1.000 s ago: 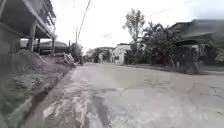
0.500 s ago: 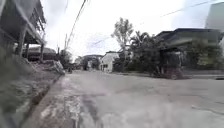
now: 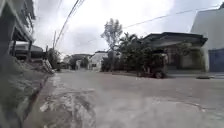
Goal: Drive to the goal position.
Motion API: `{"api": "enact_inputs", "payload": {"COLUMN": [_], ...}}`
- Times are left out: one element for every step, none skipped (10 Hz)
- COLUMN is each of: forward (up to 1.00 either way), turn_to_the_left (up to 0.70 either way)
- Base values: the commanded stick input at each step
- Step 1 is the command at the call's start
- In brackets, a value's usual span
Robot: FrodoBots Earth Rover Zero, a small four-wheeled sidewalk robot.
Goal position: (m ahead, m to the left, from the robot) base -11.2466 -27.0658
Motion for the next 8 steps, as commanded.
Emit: {"api": "enact_inputs", "payload": {"forward": [0.0, 0.03, 0.04, 0.04, 0.04, 0.04, 0.04, 0.04], "turn_to_the_left": [-0.7, -0.7, -0.7, -0.7, -0.7, -0.7, -0.7, -0.7]}}
